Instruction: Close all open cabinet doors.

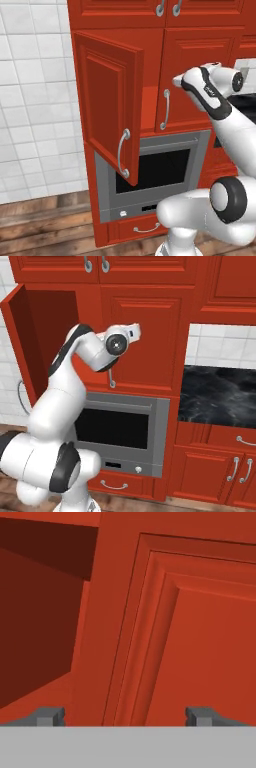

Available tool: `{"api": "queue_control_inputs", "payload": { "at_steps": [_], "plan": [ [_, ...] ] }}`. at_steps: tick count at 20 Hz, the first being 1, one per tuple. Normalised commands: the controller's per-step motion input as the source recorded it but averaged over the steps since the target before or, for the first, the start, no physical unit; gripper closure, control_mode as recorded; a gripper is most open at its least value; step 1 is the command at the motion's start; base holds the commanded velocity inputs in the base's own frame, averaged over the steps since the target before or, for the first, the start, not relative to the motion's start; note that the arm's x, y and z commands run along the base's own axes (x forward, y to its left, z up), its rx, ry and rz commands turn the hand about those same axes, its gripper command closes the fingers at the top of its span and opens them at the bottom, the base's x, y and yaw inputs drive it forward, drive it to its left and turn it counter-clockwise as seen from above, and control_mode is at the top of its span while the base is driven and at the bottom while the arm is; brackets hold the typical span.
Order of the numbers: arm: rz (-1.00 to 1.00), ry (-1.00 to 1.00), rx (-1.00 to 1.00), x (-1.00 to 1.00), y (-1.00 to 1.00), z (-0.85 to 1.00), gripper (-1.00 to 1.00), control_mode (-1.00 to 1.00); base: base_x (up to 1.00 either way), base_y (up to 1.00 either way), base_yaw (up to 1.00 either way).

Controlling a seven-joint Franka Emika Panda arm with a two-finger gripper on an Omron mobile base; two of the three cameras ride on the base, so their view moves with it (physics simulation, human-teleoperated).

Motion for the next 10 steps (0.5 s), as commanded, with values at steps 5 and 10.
{"api": "queue_control_inputs", "payload": {
  "at_steps": [5, 10],
  "plan": [
    [0.00, -0.05, 0.00, -1.00, -0.11, 0.06, -1.00, -1.00, 0.00, 0.00, 0.00],
    [0.00, 0.00, 0.00, -1.00, -0.03, 0.27, -1.00, -1.00, 0.00, 0.00, 0.00]
  ]
}}
